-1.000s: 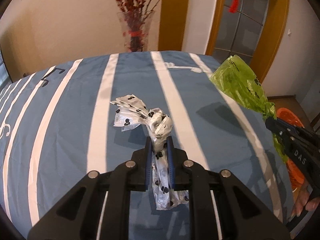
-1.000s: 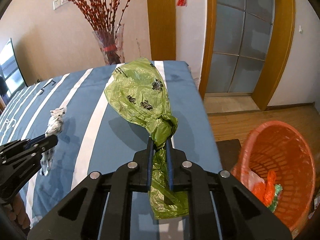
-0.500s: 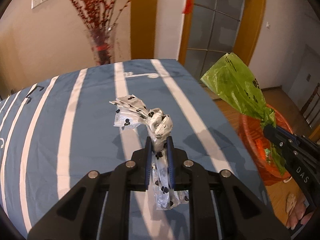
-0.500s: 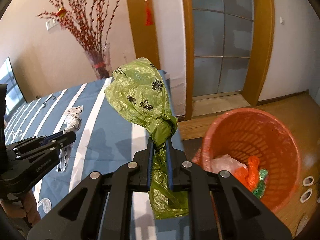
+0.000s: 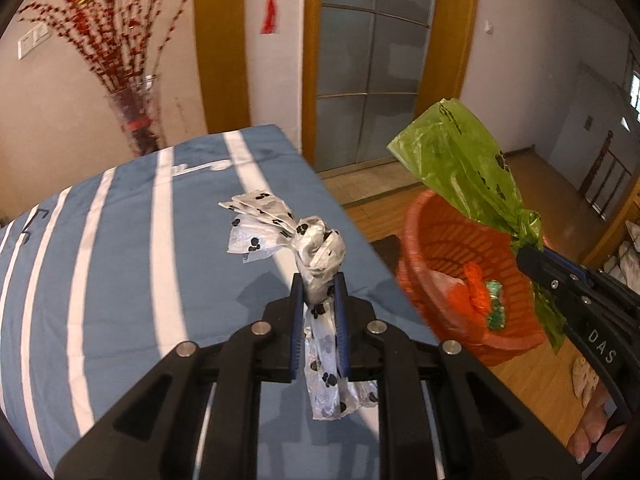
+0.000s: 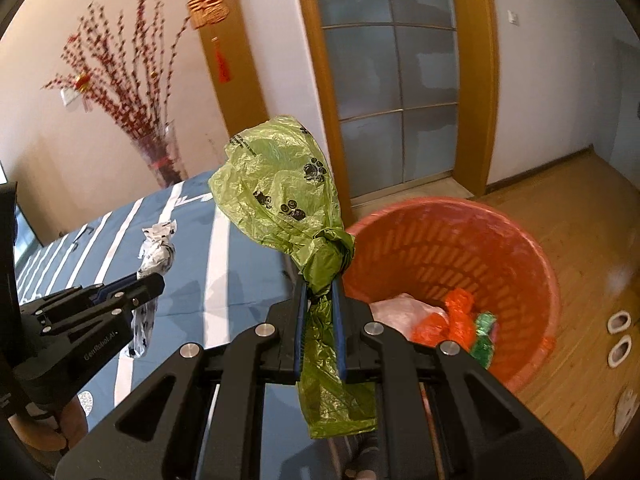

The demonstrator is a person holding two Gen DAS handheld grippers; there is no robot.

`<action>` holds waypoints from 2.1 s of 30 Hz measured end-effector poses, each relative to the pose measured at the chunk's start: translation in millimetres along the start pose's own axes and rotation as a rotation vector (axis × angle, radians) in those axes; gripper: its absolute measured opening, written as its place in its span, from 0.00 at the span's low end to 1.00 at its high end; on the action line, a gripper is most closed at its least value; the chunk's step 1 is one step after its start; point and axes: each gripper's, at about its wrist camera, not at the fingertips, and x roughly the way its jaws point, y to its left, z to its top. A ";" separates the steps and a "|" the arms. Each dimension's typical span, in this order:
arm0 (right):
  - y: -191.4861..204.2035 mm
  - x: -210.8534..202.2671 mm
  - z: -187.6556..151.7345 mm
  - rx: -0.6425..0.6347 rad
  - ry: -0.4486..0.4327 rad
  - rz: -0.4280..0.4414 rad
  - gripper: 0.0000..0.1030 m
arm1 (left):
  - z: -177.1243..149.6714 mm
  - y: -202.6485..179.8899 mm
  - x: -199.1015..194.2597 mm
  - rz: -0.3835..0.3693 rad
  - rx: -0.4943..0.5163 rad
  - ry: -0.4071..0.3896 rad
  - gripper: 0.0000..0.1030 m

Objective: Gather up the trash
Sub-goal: 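Lift both bags and carry them over the wastebasket, then open both grippers to drop the bags into the wastebasket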

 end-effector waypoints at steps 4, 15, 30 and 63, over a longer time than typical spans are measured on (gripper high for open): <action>-23.7 -8.6 -2.2 0.056 -0.013 -0.009 0.12 | 2.3 -22.0 3.3 -0.062 0.007 0.000 0.15; -79.3 -16.8 -7.3 0.173 -0.031 -0.046 0.12 | 12.3 -77.9 19.4 -0.210 0.027 0.015 0.15; -124.6 -1.6 -6.8 0.273 -0.023 -0.050 0.12 | 22.9 -132.6 61.9 -0.317 0.063 0.064 0.16; -36.1 -106.9 -48.3 -0.035 -0.255 -0.318 0.98 | -49.8 -29.7 -68.1 0.053 -0.007 -0.225 0.96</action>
